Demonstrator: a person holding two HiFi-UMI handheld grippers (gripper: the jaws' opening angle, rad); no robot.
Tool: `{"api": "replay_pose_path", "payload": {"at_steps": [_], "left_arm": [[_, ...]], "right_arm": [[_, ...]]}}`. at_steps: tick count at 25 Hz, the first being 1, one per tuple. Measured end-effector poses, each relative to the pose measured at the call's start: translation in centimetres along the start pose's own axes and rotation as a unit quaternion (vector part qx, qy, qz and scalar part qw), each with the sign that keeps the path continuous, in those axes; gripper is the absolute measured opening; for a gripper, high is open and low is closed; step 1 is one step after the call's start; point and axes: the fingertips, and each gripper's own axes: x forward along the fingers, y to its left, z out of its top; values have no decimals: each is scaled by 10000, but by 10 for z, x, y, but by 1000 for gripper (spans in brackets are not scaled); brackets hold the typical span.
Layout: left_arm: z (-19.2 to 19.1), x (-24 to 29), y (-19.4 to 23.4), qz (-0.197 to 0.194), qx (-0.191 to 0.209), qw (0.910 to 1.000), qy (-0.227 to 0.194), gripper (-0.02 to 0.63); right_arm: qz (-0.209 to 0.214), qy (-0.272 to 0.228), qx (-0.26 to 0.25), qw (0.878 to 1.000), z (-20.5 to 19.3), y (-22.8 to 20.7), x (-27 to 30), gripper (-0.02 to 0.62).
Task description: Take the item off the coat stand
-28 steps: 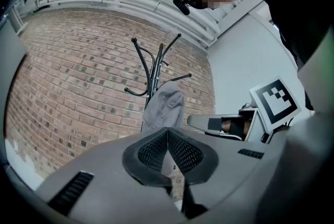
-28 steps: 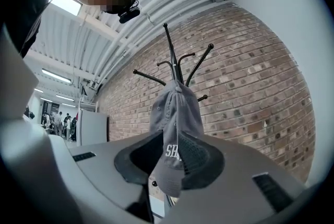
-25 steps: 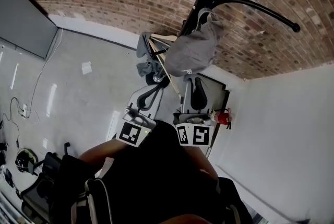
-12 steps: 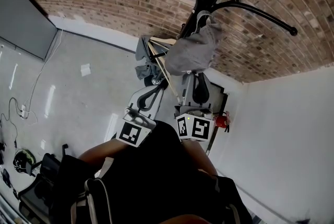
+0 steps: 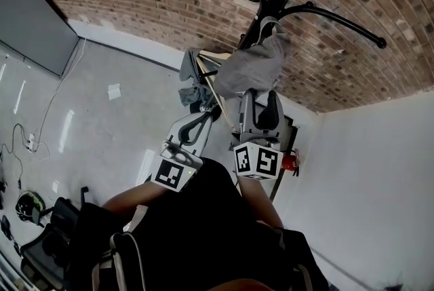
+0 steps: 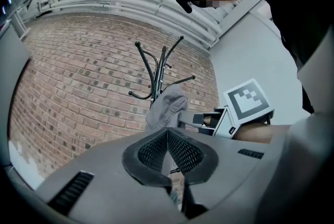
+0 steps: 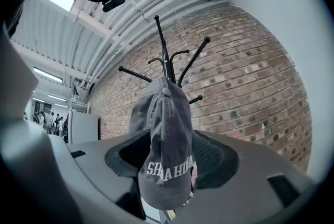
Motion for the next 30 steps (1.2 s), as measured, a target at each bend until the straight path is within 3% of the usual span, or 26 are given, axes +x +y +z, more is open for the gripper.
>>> {"api": "replay_pose_path", "payload": {"at_steps": [12,13,14,17,22,30], "left_arm": [[7,-11,7,99,112,9999,-35,18],[8,-12,8,107,123,9999,-47,18],[9,-13,8,117,127,9998,-44,18],[9,-14,10,134,122,9998,-26,18],[10,-18,13,156,115,9998,-48,18],[12,-21,12,131,103,9998,-101,18]], "right_arm": [[-40,-157,-1,9999,7,-1,6,234],[2,-178,-14,9998,7,1,5,207],[51,-197,-33,9998,7,3,5,119],[104,-268,-61,9996,9,8,4,35],[206,-449,-32,9988,20,16,-3,23],[160,-826,-506,9952,54,23,-15,23]]}}
